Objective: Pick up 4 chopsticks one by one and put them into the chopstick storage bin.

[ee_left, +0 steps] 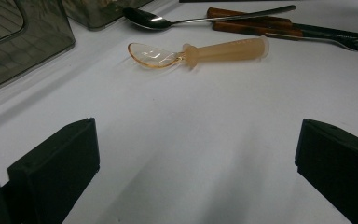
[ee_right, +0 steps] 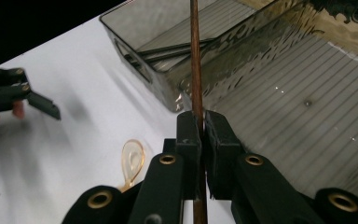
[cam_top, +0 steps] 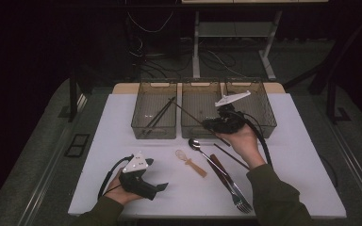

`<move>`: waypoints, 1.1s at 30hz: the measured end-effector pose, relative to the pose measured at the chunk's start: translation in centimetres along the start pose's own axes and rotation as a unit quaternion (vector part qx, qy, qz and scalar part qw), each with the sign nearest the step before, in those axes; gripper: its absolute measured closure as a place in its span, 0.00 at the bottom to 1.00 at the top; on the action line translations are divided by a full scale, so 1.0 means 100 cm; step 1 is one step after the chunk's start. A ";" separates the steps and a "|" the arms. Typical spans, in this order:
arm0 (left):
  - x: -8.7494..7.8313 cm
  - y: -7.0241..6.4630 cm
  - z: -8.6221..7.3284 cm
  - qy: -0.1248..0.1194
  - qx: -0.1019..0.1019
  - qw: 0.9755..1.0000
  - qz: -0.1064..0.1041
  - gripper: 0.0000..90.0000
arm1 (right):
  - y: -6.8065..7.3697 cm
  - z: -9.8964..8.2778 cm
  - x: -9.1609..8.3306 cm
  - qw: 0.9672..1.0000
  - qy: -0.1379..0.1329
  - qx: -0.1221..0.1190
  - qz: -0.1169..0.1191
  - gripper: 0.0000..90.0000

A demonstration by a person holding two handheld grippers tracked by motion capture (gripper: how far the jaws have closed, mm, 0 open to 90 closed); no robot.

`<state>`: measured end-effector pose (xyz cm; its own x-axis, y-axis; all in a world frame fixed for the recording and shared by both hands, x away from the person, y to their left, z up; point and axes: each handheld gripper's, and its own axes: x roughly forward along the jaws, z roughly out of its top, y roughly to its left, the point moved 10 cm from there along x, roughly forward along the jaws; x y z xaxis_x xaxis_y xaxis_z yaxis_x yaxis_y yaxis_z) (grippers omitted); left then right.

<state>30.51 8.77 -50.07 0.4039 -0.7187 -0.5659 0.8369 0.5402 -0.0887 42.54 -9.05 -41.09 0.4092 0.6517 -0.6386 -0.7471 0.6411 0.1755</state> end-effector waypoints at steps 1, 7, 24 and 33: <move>0.000 0.000 0.000 0.000 0.000 1.000 -0.001 0.00 | 0.000 0.003 0.002 1.000 0.001 0.001 0.001 0.95; 0.001 -0.002 0.001 -0.001 0.002 1.000 -0.003 0.00 | -0.001 0.023 0.016 1.000 -0.005 0.013 -0.008 0.94; 0.002 -0.005 0.003 -0.005 0.012 1.000 -0.008 0.00 | 0.007 0.077 0.063 0.999 -0.002 0.022 -0.039 0.95; 0.003 -0.008 0.003 -0.006 0.014 1.000 -0.016 0.00 | 0.002 0.092 0.102 0.997 0.029 0.038 -0.068 0.94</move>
<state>30.10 7.96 -49.89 0.3815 -0.7409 -0.5528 0.8595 0.5043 -0.0828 51.35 1.48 -40.71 0.4709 0.5342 -0.7020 -0.6442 0.7519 0.1401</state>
